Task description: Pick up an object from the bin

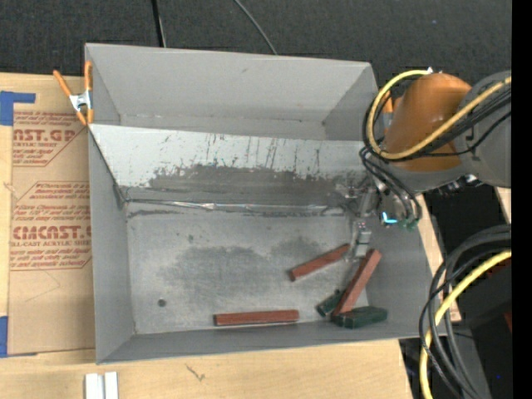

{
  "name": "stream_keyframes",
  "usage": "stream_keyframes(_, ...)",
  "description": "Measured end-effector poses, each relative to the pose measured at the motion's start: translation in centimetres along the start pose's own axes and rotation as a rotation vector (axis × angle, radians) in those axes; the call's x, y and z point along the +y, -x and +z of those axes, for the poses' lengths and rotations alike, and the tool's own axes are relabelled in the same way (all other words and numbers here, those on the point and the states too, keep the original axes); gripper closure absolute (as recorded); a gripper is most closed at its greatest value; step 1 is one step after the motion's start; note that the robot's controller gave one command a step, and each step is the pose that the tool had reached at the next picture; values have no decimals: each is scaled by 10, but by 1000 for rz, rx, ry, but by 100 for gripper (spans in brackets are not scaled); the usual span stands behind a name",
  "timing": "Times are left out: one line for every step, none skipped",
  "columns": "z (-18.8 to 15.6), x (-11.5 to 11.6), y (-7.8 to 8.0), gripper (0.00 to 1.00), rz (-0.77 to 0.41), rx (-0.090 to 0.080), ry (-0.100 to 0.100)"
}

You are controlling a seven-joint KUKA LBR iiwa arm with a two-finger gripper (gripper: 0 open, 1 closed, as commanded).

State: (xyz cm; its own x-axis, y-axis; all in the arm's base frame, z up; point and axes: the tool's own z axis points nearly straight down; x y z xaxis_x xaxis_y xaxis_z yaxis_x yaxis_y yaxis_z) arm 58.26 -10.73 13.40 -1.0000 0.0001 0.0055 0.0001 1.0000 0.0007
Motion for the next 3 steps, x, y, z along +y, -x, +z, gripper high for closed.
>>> stream_keyframes(-4, 0, 2, 0, -1, -7, -1)
stream_keyframes(62, 0, -6, 100, 92, -10, 0)
stream_keyframes(62, 0, -6, 100, 91, -10, 0)
